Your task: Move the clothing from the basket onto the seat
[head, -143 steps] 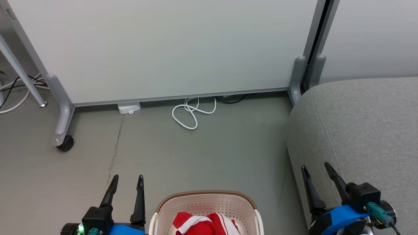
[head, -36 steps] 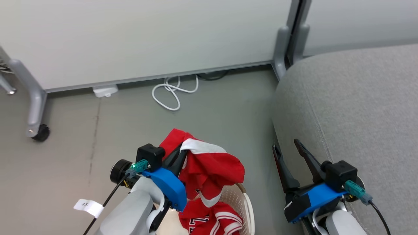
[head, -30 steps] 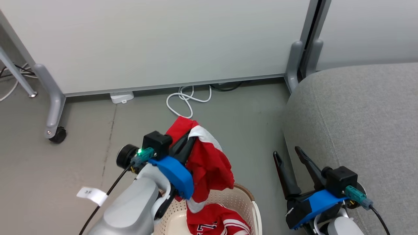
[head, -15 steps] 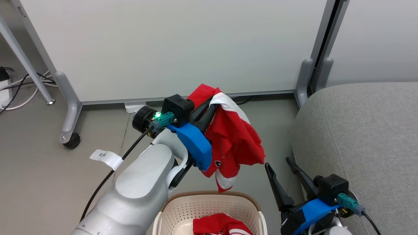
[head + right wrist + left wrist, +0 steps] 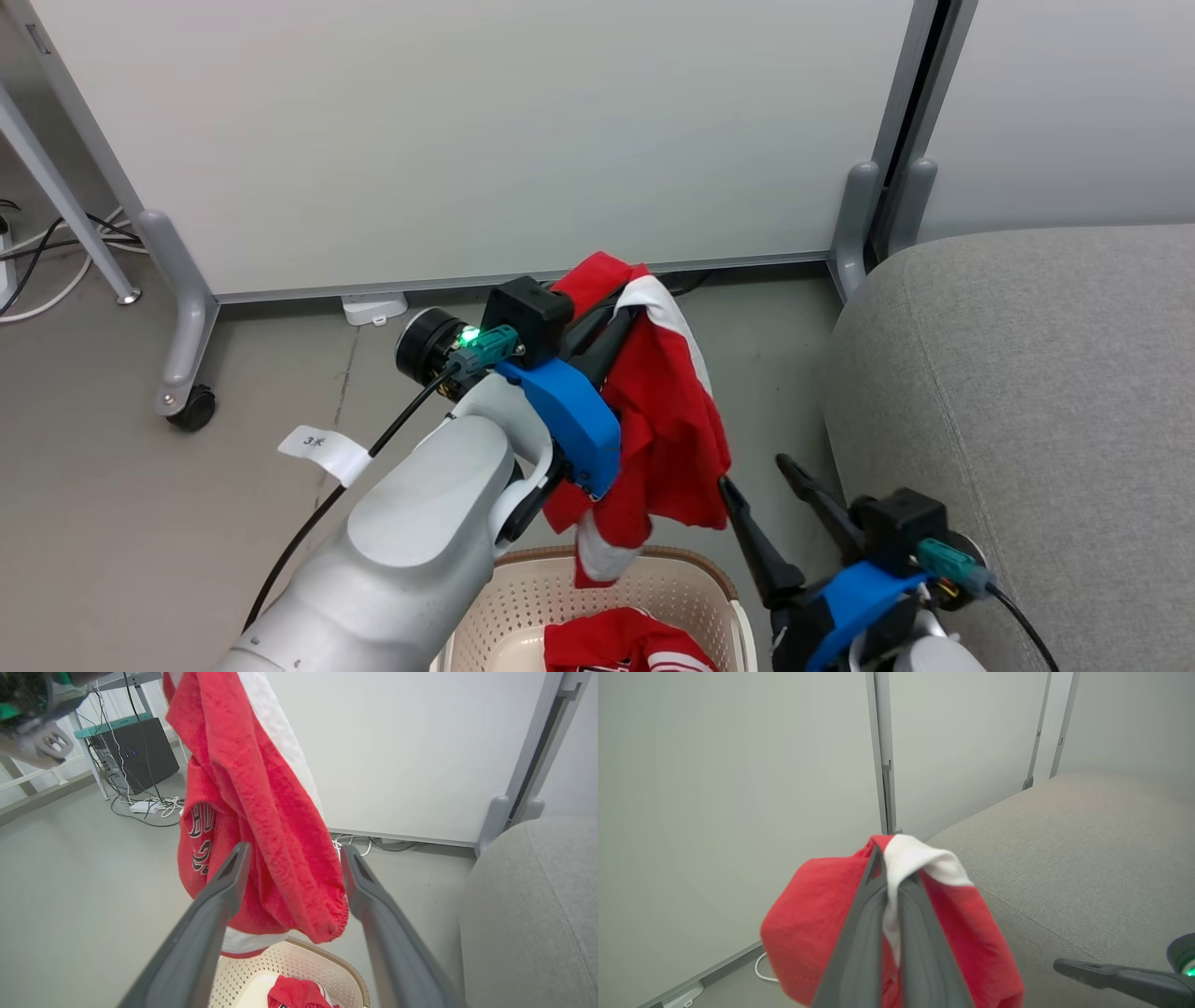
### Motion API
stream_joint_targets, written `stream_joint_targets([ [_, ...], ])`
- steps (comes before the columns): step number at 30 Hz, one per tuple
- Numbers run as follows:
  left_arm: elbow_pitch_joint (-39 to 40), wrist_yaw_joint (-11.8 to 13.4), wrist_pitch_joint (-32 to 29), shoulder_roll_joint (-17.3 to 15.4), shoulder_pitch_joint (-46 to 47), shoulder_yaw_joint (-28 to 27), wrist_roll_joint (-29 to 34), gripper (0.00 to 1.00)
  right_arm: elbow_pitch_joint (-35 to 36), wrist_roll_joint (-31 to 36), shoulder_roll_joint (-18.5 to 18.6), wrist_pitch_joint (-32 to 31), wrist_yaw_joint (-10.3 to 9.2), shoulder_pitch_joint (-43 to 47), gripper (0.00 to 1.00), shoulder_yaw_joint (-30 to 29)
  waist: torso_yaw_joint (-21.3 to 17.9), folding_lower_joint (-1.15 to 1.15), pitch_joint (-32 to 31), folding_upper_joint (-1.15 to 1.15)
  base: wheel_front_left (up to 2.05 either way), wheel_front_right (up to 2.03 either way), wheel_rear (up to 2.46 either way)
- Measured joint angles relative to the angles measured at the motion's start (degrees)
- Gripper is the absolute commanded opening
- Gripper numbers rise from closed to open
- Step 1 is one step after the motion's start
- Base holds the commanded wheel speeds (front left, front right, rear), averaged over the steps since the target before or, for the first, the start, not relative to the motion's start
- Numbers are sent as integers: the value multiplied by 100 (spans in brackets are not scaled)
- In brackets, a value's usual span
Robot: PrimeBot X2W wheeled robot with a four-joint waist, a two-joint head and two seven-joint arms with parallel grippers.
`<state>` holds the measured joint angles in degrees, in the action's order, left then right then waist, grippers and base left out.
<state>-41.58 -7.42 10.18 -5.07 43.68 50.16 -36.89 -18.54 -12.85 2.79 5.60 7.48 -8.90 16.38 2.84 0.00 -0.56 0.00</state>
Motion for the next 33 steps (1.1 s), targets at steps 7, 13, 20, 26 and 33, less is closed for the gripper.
stream_joint_targets([
  [7, -20, 0, 0, 60, 92, 167, -97, 0, -711, -24, 0, -240, 0, -665, 100, 349, 95, 0, 18, 0, 0, 0, 0],
  [13, 3, 0, -1, 108, 156, 347, -188, 0, -1441, 74, 0, -191, 0, -1245, 100, 426, 248, 0, 28, 0, 0, 0, 0],
  [20, 89, 0, 0, 147, 230, 547, -312, 0, -2243, 8, 1, -107, 0, -1845, 100, 524, 377, 1, 54, 0, 0, 0, 0],
  [26, 115, 0, 10, 160, 241, 647, -452, 0, -2709, -410, 1, 111, 1, -2071, 0, 697, 400, 1, 30, 0, 0, 0, 0],
  [33, 48, 0, 78, 152, 248, 670, -499, 0, -2987, -715, 0, 320, 1, -2186, 0, 931, 354, 1, 13, 0, 0, 0, 0],
])
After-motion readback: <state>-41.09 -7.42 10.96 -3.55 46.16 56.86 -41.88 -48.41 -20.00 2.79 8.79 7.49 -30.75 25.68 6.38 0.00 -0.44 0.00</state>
